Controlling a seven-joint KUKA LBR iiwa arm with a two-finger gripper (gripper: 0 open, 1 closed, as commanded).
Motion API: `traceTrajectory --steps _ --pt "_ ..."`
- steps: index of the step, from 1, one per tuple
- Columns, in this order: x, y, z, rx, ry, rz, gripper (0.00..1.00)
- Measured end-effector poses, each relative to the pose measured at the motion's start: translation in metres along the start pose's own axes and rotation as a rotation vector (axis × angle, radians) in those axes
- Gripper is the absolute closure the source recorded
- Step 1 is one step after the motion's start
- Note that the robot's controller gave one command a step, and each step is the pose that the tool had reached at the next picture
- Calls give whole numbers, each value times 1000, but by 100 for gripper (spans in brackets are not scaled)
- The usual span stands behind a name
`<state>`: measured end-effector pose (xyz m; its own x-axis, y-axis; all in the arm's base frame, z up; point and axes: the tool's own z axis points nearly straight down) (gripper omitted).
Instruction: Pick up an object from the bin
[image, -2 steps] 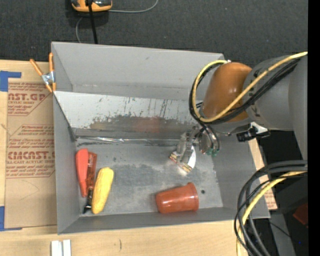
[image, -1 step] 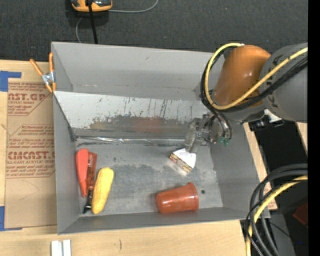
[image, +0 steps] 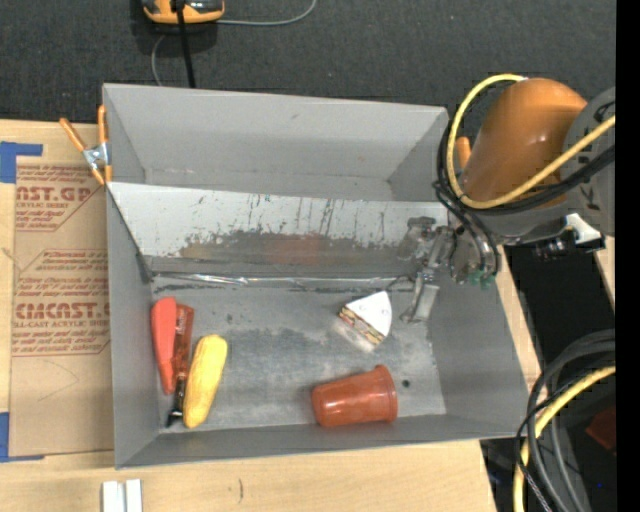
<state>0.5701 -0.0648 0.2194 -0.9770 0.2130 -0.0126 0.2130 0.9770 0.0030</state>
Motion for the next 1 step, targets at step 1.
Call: traceTrajectory --steps 1 --pt "0 0 0 0 0 0 0"
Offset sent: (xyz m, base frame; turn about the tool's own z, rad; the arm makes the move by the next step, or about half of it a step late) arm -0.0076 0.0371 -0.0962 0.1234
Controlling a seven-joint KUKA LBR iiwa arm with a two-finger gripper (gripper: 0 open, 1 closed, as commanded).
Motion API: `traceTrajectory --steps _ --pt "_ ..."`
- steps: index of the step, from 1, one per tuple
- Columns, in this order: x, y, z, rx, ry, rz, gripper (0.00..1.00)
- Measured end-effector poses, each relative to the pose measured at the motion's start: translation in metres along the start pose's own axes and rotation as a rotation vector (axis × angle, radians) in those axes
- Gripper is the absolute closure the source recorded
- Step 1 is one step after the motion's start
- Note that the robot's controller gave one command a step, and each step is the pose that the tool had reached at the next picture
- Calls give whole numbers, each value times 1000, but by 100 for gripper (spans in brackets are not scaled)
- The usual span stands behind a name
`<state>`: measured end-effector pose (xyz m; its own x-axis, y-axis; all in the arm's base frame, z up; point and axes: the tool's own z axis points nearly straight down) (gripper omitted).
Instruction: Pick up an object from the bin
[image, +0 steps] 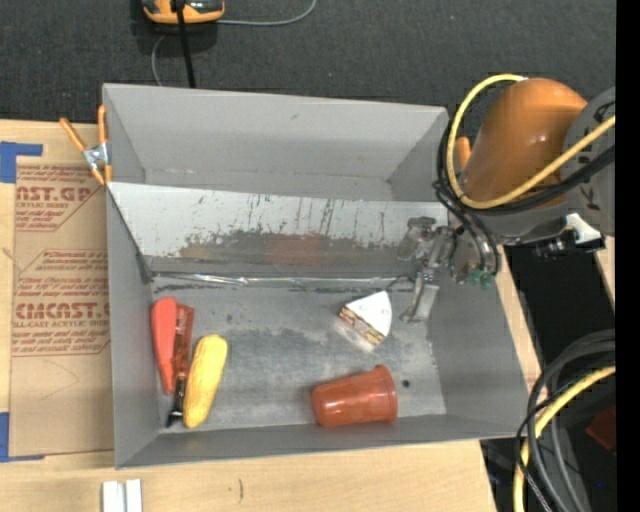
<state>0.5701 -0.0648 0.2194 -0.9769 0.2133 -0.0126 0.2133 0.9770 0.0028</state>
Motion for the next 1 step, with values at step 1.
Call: traceTrajectory --steps 1 --pt "6 15 41 -2 -7 57 0"
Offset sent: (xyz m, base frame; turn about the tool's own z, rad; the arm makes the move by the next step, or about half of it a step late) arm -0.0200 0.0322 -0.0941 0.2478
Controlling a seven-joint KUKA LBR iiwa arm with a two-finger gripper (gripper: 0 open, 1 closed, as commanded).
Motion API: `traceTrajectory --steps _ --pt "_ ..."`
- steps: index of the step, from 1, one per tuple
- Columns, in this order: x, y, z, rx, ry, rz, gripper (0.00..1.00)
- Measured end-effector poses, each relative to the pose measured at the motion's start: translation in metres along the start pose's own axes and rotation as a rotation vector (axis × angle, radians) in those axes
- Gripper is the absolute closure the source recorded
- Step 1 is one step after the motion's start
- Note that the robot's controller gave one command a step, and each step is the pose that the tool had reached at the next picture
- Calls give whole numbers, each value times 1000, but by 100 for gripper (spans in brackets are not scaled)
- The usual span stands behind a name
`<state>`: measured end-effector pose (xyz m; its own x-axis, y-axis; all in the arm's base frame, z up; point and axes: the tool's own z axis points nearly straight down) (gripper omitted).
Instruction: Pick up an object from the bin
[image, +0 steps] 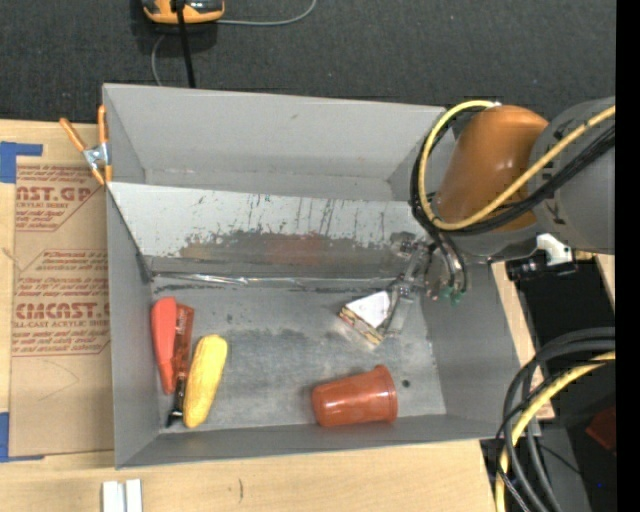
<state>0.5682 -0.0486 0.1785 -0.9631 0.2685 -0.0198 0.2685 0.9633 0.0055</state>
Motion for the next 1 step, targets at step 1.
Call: traceTrajectory --steps 1 --pt "18 8 44 1 6 177 0"
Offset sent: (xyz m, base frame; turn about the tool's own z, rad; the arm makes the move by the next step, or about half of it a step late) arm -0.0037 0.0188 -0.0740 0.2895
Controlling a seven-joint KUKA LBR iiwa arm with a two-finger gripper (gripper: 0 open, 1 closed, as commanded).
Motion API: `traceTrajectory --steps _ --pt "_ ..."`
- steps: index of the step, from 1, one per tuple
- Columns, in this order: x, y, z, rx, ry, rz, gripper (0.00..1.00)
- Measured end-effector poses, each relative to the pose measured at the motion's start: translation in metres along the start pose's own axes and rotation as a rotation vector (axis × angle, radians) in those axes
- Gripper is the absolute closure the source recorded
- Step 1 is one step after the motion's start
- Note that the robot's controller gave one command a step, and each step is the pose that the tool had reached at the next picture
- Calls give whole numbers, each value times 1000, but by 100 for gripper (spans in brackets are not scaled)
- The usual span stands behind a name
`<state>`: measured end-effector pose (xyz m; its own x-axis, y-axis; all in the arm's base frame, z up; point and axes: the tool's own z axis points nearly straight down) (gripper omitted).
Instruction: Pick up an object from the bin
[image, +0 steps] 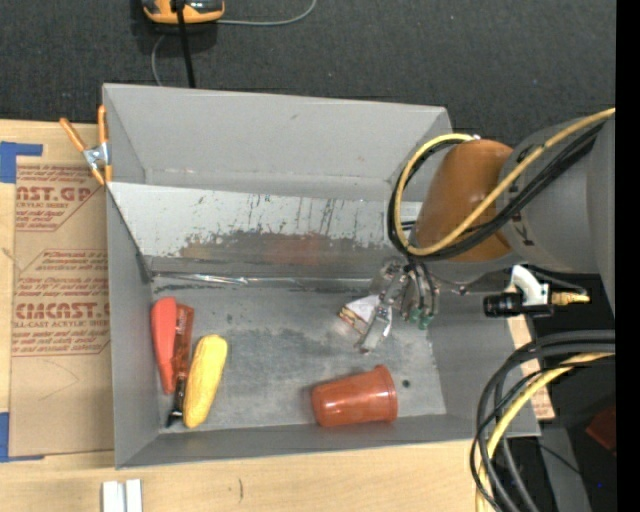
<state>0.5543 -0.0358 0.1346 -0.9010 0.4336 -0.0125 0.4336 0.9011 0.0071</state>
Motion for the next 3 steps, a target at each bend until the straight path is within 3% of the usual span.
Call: traceTrajectory --steps 1,2,3 --pt "-7 11 29 -5 -9 111 100" --pt "-7 11 29 -4 -9 111 100" --pt "1 7 -11 0 0 119 100"
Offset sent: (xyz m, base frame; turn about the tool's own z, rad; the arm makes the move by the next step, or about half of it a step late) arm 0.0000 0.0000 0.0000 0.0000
